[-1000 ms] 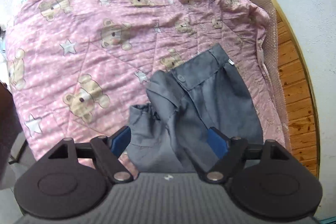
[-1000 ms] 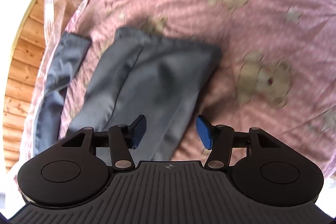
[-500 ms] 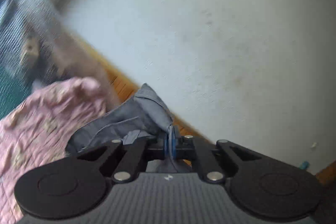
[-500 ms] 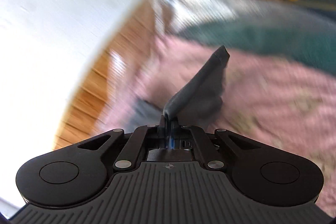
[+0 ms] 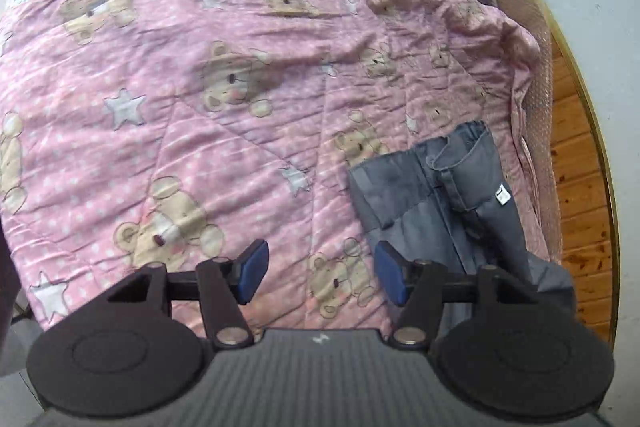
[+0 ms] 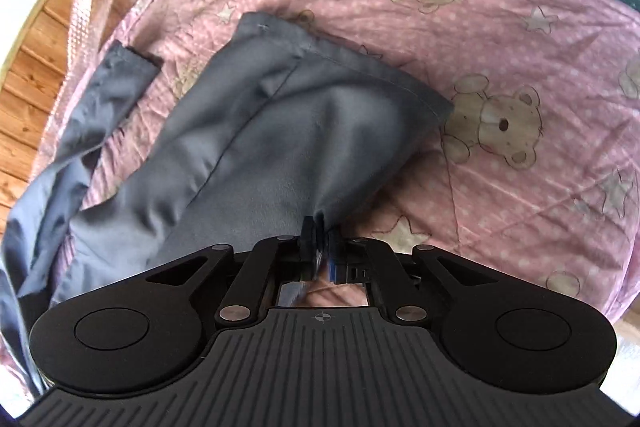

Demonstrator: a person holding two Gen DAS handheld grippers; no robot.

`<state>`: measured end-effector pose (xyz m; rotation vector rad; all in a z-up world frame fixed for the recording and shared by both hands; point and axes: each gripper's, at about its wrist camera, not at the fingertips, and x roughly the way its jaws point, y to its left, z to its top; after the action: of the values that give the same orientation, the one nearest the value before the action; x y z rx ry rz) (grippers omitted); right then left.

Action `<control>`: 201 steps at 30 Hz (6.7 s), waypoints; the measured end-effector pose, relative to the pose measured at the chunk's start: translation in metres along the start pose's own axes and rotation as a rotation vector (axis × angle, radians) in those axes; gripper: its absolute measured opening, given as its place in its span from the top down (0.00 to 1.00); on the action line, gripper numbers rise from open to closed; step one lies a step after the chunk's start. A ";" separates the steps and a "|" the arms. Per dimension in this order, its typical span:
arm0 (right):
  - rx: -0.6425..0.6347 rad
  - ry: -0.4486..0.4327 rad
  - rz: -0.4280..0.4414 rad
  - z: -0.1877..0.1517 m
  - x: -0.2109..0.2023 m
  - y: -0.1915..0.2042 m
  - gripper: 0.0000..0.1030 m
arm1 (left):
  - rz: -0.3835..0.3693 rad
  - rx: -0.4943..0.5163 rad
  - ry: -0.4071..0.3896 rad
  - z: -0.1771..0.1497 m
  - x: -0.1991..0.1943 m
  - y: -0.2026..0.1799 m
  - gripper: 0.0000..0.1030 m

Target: Fold clothes

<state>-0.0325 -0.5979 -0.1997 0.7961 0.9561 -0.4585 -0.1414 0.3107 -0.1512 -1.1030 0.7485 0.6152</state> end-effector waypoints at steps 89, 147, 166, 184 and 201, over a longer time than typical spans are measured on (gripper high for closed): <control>-0.061 -0.127 0.417 0.093 0.096 0.318 1.00 | -0.125 0.246 0.025 0.034 0.045 -0.099 0.98; -0.371 -0.347 -0.371 0.042 -0.055 -0.025 0.41 | 0.265 0.295 -0.123 -0.054 -0.069 -0.011 0.50; -1.176 -0.086 0.269 -0.262 -0.070 0.374 0.22 | -0.445 0.737 0.119 0.037 0.005 -0.085 0.94; -1.505 0.476 0.359 -0.330 0.056 0.529 0.24 | -0.493 1.026 0.464 -0.040 -0.023 -0.004 0.94; -1.584 0.727 0.435 -0.343 0.032 0.413 0.54 | -0.475 0.442 0.341 0.053 -0.006 -0.006 0.18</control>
<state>0.0722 -0.0702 -0.1789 -0.3685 1.3722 1.0006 -0.1281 0.3582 -0.1291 -0.9311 0.8251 -0.1452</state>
